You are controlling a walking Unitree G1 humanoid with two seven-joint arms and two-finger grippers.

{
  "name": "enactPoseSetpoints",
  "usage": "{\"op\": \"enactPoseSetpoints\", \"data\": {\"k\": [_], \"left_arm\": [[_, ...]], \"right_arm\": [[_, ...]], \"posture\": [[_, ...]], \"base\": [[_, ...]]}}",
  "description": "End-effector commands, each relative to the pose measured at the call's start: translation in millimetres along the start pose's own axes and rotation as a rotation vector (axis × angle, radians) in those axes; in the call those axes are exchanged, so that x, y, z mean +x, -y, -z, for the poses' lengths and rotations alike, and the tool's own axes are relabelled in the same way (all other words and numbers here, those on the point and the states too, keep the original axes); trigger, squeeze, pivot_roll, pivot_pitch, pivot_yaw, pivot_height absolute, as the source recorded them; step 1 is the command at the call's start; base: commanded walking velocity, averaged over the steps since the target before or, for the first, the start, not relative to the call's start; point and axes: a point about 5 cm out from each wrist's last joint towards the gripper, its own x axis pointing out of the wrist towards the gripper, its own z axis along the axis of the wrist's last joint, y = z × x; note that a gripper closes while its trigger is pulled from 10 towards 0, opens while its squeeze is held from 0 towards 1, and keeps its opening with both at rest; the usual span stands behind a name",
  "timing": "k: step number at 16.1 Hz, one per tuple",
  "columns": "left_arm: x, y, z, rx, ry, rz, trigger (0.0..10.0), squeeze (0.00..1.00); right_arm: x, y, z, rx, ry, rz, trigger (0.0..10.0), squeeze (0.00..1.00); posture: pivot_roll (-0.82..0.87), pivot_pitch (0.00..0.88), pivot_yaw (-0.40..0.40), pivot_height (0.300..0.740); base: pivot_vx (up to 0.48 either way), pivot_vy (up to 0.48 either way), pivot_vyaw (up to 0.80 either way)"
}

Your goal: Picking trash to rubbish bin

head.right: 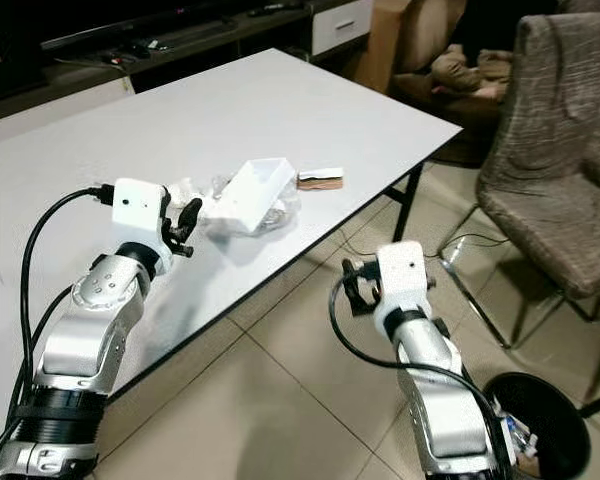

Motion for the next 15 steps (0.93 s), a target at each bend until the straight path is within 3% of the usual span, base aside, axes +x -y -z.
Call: {"op": "enactPoseSetpoints", "data": {"k": [1, 15], "left_arm": [[3.9, 1.6, -5.9, 0.002, 0.021, 0.021, 10.0, 0.0], [8.5, 3.1, -2.3, 0.003, 0.027, 0.063, 10.0, 0.0]], "right_arm": [[-1.3, 3.7, -4.5, -0.01, 0.021, 0.018, 10.0, 0.0], [-0.9, 0.5, -5.2, -0.029, 0.023, 0.004, 10.0, 0.0]], "posture": [[-0.02, 0.0, 0.029, 0.74], [-0.03, 0.0, 0.024, 0.74]], "base": [[0.315, 0.0, 0.0], [0.316, 0.0, 0.0]]}}
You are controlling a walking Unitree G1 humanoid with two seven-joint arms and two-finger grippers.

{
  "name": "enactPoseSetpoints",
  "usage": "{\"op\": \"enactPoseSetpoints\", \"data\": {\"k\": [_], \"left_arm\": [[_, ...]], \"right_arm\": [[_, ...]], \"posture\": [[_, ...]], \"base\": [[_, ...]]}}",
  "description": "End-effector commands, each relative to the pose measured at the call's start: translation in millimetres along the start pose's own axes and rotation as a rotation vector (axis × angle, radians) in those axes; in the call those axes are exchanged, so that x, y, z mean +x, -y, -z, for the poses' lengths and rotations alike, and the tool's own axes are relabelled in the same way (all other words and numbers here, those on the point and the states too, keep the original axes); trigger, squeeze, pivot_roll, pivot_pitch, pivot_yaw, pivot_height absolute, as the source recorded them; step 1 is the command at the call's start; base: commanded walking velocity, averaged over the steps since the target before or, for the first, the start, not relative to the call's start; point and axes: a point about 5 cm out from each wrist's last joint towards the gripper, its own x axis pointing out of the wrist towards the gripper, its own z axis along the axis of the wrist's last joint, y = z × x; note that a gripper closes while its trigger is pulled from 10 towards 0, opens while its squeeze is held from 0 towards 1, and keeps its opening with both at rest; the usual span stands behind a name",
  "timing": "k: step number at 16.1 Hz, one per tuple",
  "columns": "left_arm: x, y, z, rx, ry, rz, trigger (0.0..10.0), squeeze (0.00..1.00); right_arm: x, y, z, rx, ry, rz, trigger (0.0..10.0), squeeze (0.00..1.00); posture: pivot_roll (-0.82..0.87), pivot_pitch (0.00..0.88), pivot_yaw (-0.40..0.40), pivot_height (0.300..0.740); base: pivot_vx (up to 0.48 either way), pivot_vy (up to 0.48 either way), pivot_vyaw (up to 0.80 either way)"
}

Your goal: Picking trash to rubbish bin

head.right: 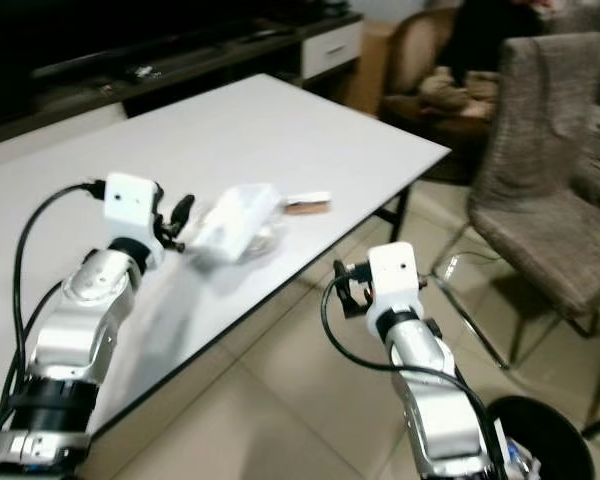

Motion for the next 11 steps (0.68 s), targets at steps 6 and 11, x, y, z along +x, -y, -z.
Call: {"op": "enactPoseSetpoints", "data": {"k": [6, 11], "left_arm": [[0.2, 30.2, -1, -0.117, -0.014, 0.255, 10.0, 1.0], [10.1, 24.0, 10, -0.123, -0.095, 0.281, 10.0, 1.0]], "right_arm": [[-1.9, 6.4, -1, -0.02, 0.004, 0.017, 10.0, 0.0], [-12.6, -16.9, 6, 0.035, -0.076, -0.268, 10.0, 0.0]], "posture": [[-0.03, 0.0, 0.028, 0.74], [-0.01, 0.0, 0.03, 0.74]], "base": [[0.045, 0.0, 0.0], [0.0, 0.0, 0.0]]}}
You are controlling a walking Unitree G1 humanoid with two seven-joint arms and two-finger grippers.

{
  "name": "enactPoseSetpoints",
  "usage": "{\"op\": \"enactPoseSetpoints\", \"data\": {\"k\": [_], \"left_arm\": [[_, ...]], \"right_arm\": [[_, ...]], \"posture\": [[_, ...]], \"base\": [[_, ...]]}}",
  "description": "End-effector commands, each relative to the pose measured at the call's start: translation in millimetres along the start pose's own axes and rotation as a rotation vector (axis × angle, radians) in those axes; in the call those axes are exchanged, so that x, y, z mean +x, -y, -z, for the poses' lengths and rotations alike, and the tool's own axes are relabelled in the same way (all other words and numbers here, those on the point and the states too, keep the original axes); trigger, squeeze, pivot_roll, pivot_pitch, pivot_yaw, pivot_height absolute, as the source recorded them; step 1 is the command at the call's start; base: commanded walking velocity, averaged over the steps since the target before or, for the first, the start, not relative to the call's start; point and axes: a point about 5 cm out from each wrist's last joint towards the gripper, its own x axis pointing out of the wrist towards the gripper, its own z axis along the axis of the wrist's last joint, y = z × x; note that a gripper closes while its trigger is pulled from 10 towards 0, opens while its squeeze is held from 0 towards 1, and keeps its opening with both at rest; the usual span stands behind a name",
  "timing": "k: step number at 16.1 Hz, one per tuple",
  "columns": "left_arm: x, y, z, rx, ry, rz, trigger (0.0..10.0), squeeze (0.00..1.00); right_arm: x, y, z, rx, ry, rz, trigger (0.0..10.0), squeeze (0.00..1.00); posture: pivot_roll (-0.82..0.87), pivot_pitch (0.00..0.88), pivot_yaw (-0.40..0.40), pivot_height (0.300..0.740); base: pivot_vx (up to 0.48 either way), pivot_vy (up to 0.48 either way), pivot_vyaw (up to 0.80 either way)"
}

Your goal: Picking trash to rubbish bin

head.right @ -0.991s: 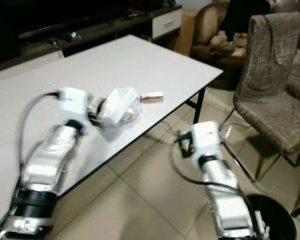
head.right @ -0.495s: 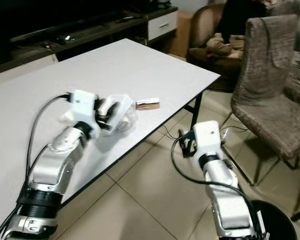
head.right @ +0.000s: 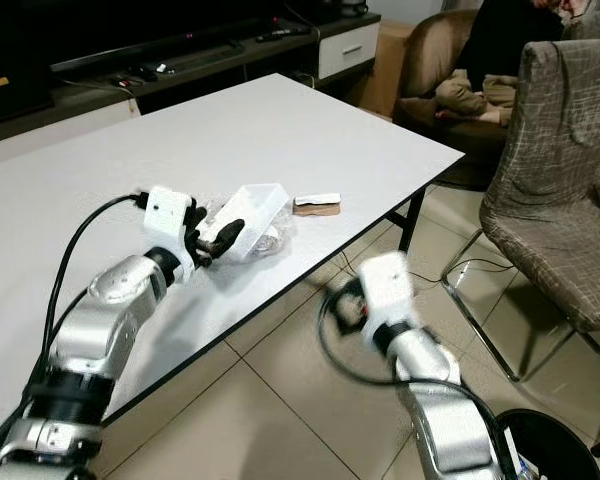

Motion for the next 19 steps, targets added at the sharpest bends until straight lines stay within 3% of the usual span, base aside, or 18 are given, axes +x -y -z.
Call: {"op": "enactPoseSetpoints", "data": {"k": [1, 3, 6, 14, 15, 16, 17, 18, 19], "left_arm": [[2.8, 0.7, 0, -0.037, -0.02, 0.042, 10.0, 1.0], [6.8, -1.6, 8, -0.033, -0.061, 0.059, 10.0, 1.0], [15.1, -8.4, 18, 0.022, -0.111, 0.041, 10.0, 1.0], [34.4, -13.0, 30, 0.1, -0.189, 0.058, 10.0, 1.0], [35.7, -13.2, 30, 0.128, -0.194, 0.083, 10.0, 0.0], [36.4, -13.5, 30, 0.128, -0.192, 0.087, 6.3, 0.0], [36.6, -13.8, 30, 0.129, -0.19, 0.085, 6.3, 0.0], [37.2, -14.5, 30, 0.139, -0.186, 0.081, 0.7, 0.0], [37.2, -14.9, 30, 0.14, -0.186, 0.086, 0.0, 0.0]], "right_arm": [[-3.5, -7.1, -5, 0.014, 0.005, -0.09, 10.0, 0.0], [-6.4, -15.9, -8, 0.001, 0.002, -0.194, 10.0, 0.0], [-9.0, -23.1, -9, -0.01, -0.005, -0.247, 10.0, 0.0], [-13.0, -26.5, -9, -0.015, -0.017, -0.264, 10.0, 0.0], [-13.2, -27.1, -9, -0.019, -0.017, -0.261, 10.0, 0.0], [-13.4, -27.2, -9, -0.019, -0.017, -0.26, 10.0, 0.0], [-13.5, -27.2, -9, -0.018, -0.017, -0.26, 10.0, 0.0], [-13.5, -27.0, -9, -0.018, -0.018, -0.258, 10.0, 0.0], [-13.5, -27.3, -8, -0.018, -0.019, -0.257, 10.0, 0.0]], "posture": [[-0.01, 0.0, 0.029, 0.74], [-0.01, 0.0, 0.028, 0.74], [-0.01, 0.0, 0.028, 0.74], [-0.03, 0.0, 0.041, 0.74], [-0.04, 0.0, 0.046, 0.74], [-0.04, 0.0, 0.047, 0.74], [-0.04, 0.0, 0.047, 0.74], [-0.04, 0.0, 0.047, 0.74], [-0.03, 0.0, 0.047, 0.74]], "base": [[0.0, 0.0, 0.0], [0.0, 0.0, 0.0], [0.0, 0.0, 0.0], [0.0, 0.0, 0.0], [0.0, 0.0, 0.0], [0.0, 0.0, 0.0], [0.0, 0.0, 0.0], [0.0, 0.0, 0.0], [0.0, 0.0, 0.0]]}}
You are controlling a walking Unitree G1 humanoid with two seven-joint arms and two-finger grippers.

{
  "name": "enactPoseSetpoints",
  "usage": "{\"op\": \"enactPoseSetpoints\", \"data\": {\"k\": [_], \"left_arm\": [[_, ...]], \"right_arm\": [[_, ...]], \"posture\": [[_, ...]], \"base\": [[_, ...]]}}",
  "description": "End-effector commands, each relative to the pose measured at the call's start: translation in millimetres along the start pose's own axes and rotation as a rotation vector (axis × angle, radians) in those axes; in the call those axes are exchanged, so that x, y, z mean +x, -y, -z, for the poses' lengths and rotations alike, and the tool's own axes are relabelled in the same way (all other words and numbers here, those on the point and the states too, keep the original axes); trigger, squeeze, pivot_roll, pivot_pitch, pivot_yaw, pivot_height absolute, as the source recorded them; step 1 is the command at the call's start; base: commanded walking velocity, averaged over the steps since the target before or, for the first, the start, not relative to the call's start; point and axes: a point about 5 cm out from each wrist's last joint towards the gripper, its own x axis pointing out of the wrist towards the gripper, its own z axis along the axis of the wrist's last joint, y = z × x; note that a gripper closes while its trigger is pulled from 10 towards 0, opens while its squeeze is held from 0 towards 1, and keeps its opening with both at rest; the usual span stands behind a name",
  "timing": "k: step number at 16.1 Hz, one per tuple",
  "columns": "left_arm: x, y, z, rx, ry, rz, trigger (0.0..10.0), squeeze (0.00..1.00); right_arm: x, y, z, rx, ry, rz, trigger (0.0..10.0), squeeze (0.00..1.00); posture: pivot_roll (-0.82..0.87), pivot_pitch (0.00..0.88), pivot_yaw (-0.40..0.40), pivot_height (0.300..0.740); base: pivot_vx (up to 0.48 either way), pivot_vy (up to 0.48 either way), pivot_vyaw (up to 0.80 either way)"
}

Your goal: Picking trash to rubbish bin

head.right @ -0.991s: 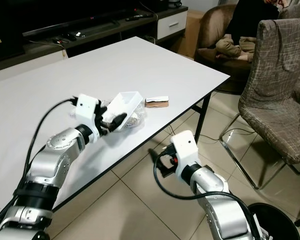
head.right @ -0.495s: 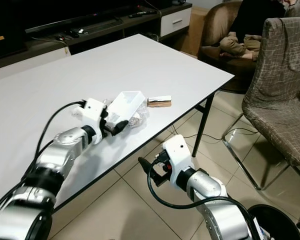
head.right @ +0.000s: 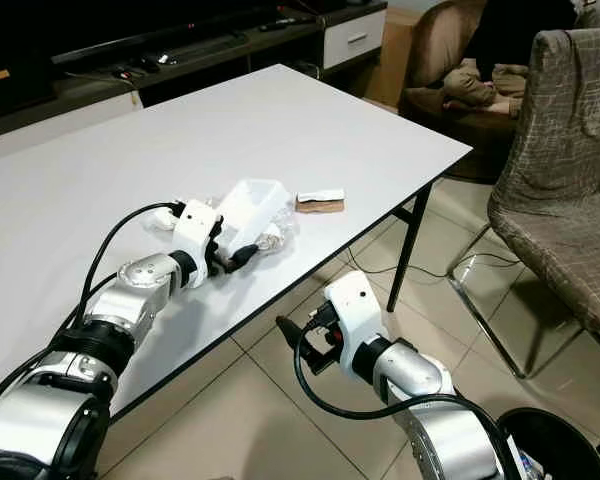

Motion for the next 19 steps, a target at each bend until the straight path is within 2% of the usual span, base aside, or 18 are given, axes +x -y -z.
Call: {"op": "enactPoseSetpoints", "data": {"k": [1, 8, 19], "left_arm": [[1.1, -2.9, -6, 0.023, 0.007, 0.01, 0.0, 0.0], [0.4, -3.5, 1, 0.038, -0.011, 0.023, 0.0, 0.0], [-0.6, -8.6, 1, 0.029, -0.008, -0.002, 0.0, 0.0]], "right_arm": [[-1.7, -1.9, -3, -0.014, 0.008, 0.001, 10.0, 0.0], [-0.5, -2.8, -3, -0.031, 0.003, -0.004, 10.0, 0.0], [2.3, 0.6, -5, -0.044, 0.01, 0.016, 10.0, 0.0]], "posture": [[-0.03, 0.0, 0.048, 0.74], [-0.03, 0.0, 0.05, 0.74], [-0.02, 0.0, 0.049, 0.74]], "base": [[0.0, 0.0, 0.0], [0.0, 0.0, 0.0], [0.0, 0.0, 0.0]]}}
